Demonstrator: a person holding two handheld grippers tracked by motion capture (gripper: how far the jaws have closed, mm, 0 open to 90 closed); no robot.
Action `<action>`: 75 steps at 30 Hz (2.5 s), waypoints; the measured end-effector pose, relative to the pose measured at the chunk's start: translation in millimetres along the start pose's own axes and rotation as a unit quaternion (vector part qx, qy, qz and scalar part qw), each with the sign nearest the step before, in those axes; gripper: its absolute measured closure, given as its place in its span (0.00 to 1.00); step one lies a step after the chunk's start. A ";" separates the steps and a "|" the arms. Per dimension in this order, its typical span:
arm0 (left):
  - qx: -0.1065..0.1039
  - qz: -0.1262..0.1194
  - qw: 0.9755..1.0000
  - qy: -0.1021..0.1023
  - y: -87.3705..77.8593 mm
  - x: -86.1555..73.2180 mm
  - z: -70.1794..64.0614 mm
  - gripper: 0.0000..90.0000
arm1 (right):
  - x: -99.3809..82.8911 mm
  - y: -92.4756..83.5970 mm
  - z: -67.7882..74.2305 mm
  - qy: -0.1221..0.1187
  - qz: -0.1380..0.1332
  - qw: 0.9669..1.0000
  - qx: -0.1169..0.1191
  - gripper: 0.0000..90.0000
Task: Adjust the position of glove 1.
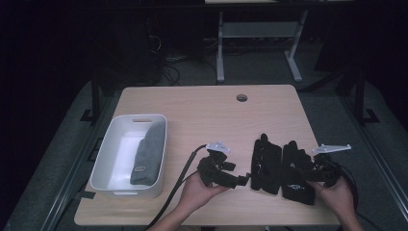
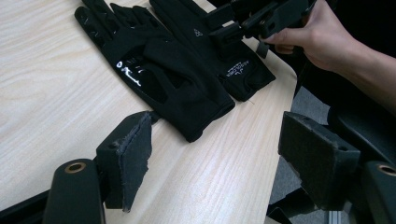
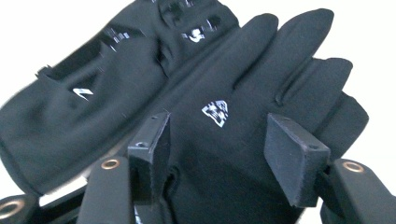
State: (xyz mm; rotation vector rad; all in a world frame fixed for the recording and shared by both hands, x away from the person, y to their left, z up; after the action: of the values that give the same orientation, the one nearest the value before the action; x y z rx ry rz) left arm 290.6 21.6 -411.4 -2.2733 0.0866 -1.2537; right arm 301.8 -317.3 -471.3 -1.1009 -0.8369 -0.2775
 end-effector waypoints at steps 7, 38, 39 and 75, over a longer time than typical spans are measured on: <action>0.000 0.006 1.000 0.000 4.0 -1.9 0.0 0.28 | -5.1 6.0 8.4 -0.069 0.014 0.997 -0.043 0.52; 0.008 -0.003 1.000 0.009 -8.8 0.2 -0.2 0.28 | 49.8 -18.8 30.3 -0.009 -0.051 0.999 0.014 0.85; 0.009 -0.005 1.000 0.009 -9.3 0.2 -0.3 0.28 | 53.0 -15.9 32.8 -0.007 -0.052 0.998 0.019 0.85; 0.016 0.011 1.000 0.005 5.9 -8.7 6.7 0.28 | 36.2 28.4 43.6 -0.006 -0.011 0.999 0.036 0.83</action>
State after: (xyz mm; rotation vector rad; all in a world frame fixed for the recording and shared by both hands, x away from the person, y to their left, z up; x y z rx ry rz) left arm 292.2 22.0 -423.8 -2.2334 0.0953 -1.2464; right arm 322.7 -259.4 -456.2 -1.0273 -0.8643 -0.2583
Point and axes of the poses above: each handheld gripper's, and its own axes: y roughly forward along the jaws, x roughly out of its top, z roughly to its left, the point moved 2 cm from there along y, roughly forward along the jaws, and after that the axes turned 8 degrees about -z, right-handed, at the moved point
